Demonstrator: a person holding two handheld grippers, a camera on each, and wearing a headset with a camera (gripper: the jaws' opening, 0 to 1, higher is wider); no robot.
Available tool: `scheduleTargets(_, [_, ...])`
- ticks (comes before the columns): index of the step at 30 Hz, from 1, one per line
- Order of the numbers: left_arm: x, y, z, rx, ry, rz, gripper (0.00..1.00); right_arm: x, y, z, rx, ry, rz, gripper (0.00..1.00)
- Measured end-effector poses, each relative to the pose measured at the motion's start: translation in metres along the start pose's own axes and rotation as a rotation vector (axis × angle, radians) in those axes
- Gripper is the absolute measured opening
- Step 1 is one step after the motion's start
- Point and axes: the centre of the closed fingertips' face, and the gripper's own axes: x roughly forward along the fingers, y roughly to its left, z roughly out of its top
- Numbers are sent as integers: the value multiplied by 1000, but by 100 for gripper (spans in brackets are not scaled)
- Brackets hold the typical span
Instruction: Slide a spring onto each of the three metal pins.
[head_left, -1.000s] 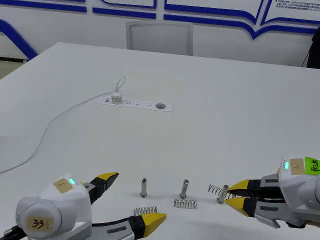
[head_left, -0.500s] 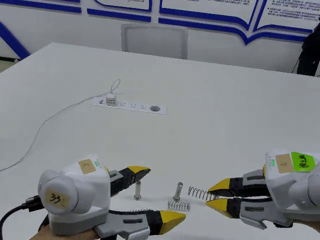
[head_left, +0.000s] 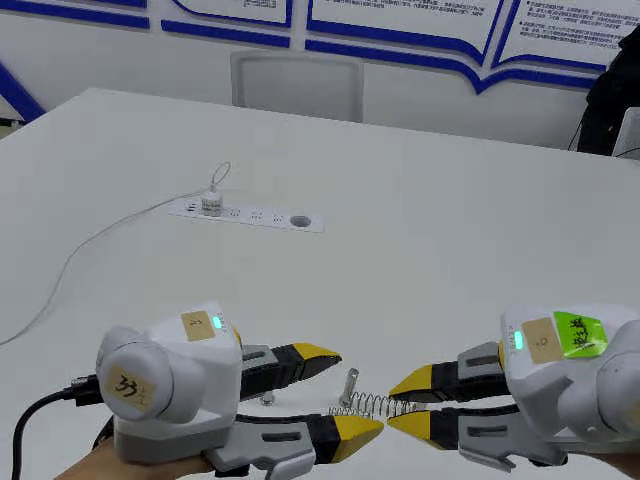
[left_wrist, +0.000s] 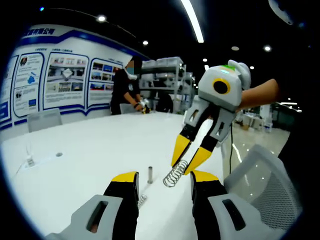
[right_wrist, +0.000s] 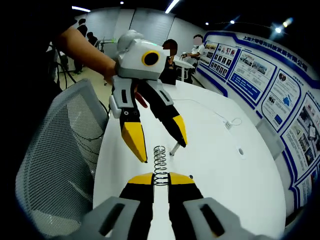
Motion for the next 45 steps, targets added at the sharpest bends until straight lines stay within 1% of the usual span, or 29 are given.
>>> scheduleTargets(3, [0, -4, -5, 8, 27, -33, 34, -1, 2, 3, -15, -1, 10, 10])
scheduleTargets(6, [0, -8, -8, 19, 52, -52, 28, -1, 3, 6, -23, -5, 17, 10])
scheduleTargets(10, [0, -10, -6, 19, 38, -56, 26, -1, 4, 9, -30, -12, 20, 10])
scheduleTargets(11, [-1, -11, -5, 19, 38, -64, 25, 0, 5, 10, -32, -13, 22, 10])
scheduleTargets(12, [-1, -12, -5, 20, 40, -72, 21, 0, 5, 10, -34, -12, 22, 10])
scheduleTargets(13, [-1, -15, -6, 24, 49, -88, 19, 0, 5, 10, -40, -10, 21, 10])
scheduleTargets(15, [-1, -17, -6, 34, 54, -96, 16, 0, 5, 10, -37, -12, 25, 10])
scheduleTargets(18, [-1, -18, -6, 41, 60, -102, 16, 0, 6, 10, -43, -12, 28, 10])
scheduleTargets(20, [-1, -19, -5, 57, 66, -115, 16, -1, 7, 10, -44, -13, 34, 10])
scheduleTargets(23, [-1, -22, -5, 101, 72, -126, 15, -2, 8, 10, -54, -11, 42, 10])
scheduleTargets(24, [0, -23, -5, 134, 76, -131, 14, -2, 9, 9, -60, -10, 45, 10])
scheduleTargets(26, [0, -24, -4, 179, 78, -131, 14, -2, 9, 8, -66, -7, 47, 10])
scheduleTargets(28, [1, -24, -4, 200, 75, -132, 13, -2, 8, 8, -72, -4, 49, 10])
scheduleTargets(30, [2, -23, -5, 206, 76, -126, 12, -2, 7, 8, -76, -2, 47, 10])
scheduleTargets(33, [2, -22, -4, 230, 69, -121, 11, -1, 6, 8, -90, 2, 48, 10])
scheduleTargets(35, [1, -23, -5, 241, 65, -129, 11, -1, 7, 8, -96, 2, 56, 11])
scheduleTargets(37, [-1, -24, -5, 278, 59, -138, 10, -1, 8, 9, -104, -2, 62, 11])
scheduleTargets(38, [-2, -27, -5, 290, 59, -147, 10, -2, 10, 10, -104, -4, 73, 11])
scheduleTargets(41, [-3, -27, -4, 298, 59, -155, 10, -2, 11, 11, -111, -16, 83, 11])
scheduleTargets(45, [-5, -27, -3, 295, 63, -169, 9, -2, 12, 13, -107, -27, 84, 12])
